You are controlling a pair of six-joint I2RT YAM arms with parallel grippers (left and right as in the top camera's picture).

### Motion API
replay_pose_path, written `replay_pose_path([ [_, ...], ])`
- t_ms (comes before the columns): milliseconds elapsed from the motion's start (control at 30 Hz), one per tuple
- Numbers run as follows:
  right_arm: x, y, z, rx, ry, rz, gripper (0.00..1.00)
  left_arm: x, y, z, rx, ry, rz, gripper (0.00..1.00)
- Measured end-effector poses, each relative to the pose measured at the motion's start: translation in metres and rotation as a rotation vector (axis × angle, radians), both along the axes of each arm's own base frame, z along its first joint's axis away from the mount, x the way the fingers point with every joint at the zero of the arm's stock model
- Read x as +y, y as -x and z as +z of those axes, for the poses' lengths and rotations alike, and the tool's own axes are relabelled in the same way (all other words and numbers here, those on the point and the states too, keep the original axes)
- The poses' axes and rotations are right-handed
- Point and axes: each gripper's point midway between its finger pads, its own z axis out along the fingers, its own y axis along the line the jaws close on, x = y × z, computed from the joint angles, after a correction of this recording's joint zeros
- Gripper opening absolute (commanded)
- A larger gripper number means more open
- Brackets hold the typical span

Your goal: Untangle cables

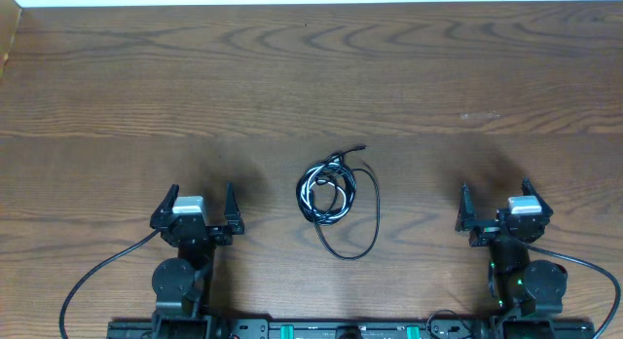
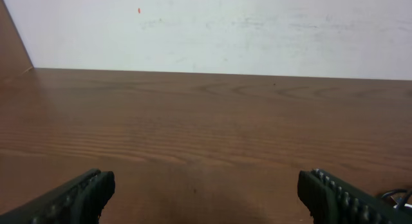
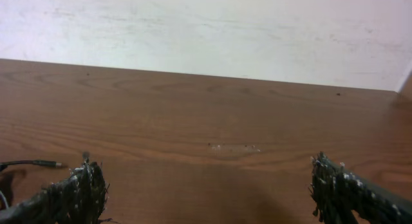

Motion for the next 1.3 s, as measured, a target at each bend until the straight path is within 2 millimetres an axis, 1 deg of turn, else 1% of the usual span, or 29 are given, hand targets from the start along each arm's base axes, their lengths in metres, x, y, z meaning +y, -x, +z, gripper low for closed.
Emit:
replay_pose_path([
  [500,0.000,0.000,0.000,0.000,0.000,0.000,0.99,0.000,0.000,0.000,0.000,0.000,0.000,0.98],
  [533,0.000,0.000,0.000,0.000,0.000,0.000,0.99,-0.001,0.000,0.000,0.000,0.000,-0.004,0.97],
  [633,0.000,0.000,0.000,0.000,0.000,0.000,0.99,-0.008,0.000,0.000,0.003,0.009,-0.047,0.98],
  [733,0.000,0.000,0.000,0.000,0.000,0.000,0.99,-0.012,0.001,-0.001,0.017,0.070,-0.065,0.98],
  [833,0.000,0.000,0.000,0.000,0.000,0.000,0.99,-0.015,0.003,-0.007,0.075,0.149,-0.067,0.98],
  [933,0.000,0.000,0.000,0.000,0.000,0.000,0.99,-0.018,0.007,-0.019,0.178,0.196,-0.068,0.98],
  [967,0.000,0.000,0.000,0.000,0.000,0.000,0.99,-0.019,0.008,-0.020,0.216,0.206,-0.067,0.98],
  [1033,0.000,0.000,0.000,0.000,0.000,0.000,0.99,-0.020,0.009,-0.013,0.265,0.223,-0.066,0.98],
  [1133,0.000,0.000,0.000,0.000,0.000,-0.001,0.99,-0.022,0.007,0.006,0.306,0.233,-0.072,0.98],
  [1167,0.000,0.000,0.000,-0.001,0.000,0.000,0.99,-0.023,0.004,0.018,0.334,0.234,-0.072,0.98],
  [1233,0.000,0.000,0.000,0.000,-0.001,0.000,0.99,-0.024,-0.003,0.034,0.385,0.227,-0.068,0.98],
  [1300,0.000,0.000,0.000,0.000,-0.002,-0.001,0.99,-0.025,-0.009,0.045,0.453,0.213,-0.072,0.98],
])
